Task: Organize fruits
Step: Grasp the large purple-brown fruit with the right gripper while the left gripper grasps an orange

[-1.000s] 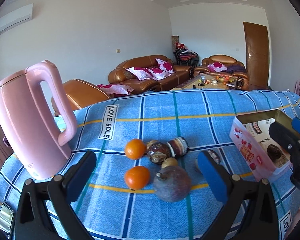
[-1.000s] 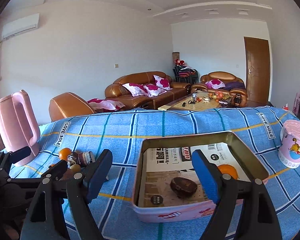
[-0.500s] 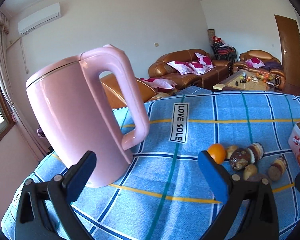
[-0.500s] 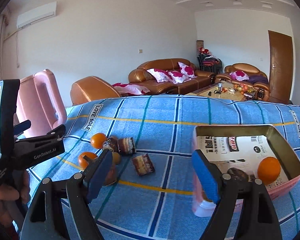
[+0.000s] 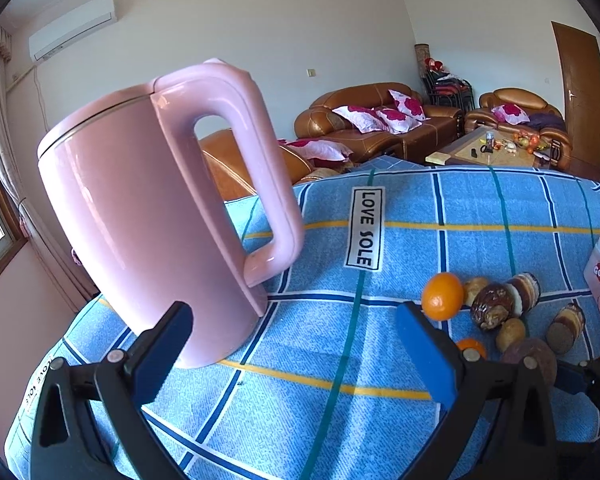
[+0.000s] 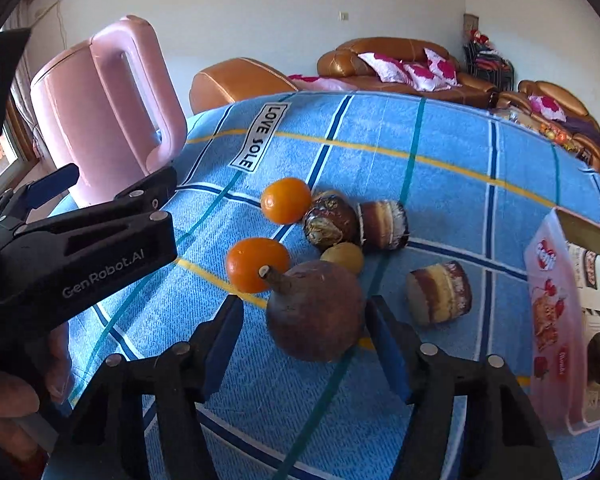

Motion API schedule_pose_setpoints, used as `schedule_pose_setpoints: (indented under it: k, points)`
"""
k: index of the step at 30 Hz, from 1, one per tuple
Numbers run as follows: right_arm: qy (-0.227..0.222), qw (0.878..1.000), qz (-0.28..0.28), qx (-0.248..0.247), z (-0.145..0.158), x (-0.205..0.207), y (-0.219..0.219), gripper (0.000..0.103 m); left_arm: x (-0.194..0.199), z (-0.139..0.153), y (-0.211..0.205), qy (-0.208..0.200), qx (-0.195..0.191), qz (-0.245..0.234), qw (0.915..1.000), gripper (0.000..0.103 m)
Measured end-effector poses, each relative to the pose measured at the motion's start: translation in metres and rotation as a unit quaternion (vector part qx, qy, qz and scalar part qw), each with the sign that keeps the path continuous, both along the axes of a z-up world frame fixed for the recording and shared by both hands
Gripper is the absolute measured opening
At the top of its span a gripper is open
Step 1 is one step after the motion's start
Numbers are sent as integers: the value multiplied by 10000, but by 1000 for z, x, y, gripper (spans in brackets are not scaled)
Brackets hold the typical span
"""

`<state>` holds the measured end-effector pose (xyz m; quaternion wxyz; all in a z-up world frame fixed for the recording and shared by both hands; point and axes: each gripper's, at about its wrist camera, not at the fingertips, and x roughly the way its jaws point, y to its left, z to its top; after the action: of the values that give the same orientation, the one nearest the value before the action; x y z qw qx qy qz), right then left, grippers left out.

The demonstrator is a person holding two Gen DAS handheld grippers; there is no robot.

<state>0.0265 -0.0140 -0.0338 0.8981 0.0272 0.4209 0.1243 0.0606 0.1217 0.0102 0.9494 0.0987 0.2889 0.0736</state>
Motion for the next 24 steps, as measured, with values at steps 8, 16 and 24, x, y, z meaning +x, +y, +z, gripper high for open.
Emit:
schedule_pose_setpoints:
  k: [8,16,24]
  points:
    - [-88,9979,-83,629,4,-8,-20,50,-2,-2,-2,75,-81,-219,9997,102]
    - [-1210,9894,-686,405,39,-52,-60,50,-4,-6,-14,408,-745,-1028,9911,93]
    - [-1129,9860,-1126,497,38,-62,-97,50,1,-24,-44,922,-755,-1630,9794,58]
